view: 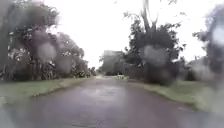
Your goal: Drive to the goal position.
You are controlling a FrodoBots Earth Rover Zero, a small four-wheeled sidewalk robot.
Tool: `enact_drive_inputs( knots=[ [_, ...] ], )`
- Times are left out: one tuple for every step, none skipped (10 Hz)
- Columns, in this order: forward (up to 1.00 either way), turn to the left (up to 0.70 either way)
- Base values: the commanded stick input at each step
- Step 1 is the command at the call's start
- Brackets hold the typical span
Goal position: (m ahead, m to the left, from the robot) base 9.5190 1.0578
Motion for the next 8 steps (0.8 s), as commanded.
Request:
enact_drive_inputs(
  knots=[
    [0.85, 0.00],
    [0.85, 0.00],
    [0.85, 0.00],
    [0.85, 0.00],
    [0.85, 0.00],
    [0.85, 0.00],
    [0.85, 0.00],
    [0.85, 0.00]
  ],
)
